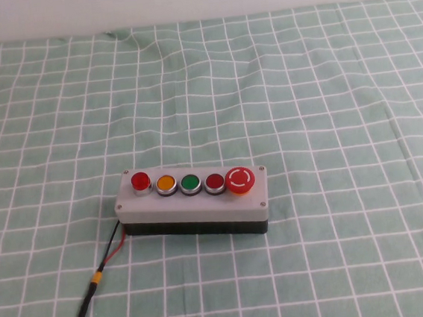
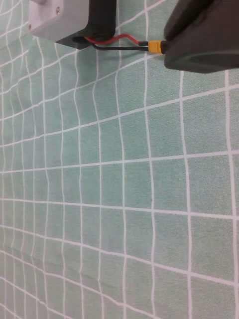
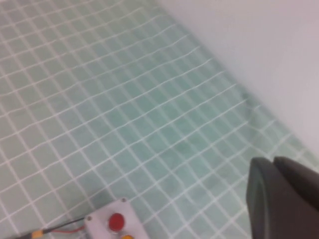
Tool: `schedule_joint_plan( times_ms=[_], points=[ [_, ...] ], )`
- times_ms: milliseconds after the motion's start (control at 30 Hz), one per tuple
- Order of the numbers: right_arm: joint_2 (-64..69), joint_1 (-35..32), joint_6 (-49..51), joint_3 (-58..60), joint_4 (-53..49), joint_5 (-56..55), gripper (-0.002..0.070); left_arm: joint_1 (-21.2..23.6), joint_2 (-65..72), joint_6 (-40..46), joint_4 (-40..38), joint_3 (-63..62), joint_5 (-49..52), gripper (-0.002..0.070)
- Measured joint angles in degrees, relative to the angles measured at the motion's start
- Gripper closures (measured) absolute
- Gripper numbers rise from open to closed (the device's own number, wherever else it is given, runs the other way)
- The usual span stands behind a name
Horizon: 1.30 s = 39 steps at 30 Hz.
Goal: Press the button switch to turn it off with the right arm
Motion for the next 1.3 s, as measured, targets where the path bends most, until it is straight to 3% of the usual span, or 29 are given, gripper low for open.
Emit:
schedule_joint_plan(
  times_ms=[267,633,933,1300],
  points=[
    [-13.8,0.0,1.7,14.3,-4.0,0.1,0.0692,0.0,0.0,0.0,0.0,0.0,0.0,0.0678],
    [-44.0,0.0,10.9,53.6,-6.5,-6.2,0.0692,0.0,0.0,0.0,0.0,0.0,0.0,0.0678],
    [-66.4,0.0,12.1,81.8,0.9,-9.6,0.0692,0.0,0.0,0.0,0.0,0.0,0.0,0.0678],
    [-72.3,0.0,12.1,91.6,4.2,-9.4,0.0692,0.0,0.0,0.0,0.0,0.0,0.0,0.0678]
  ],
)
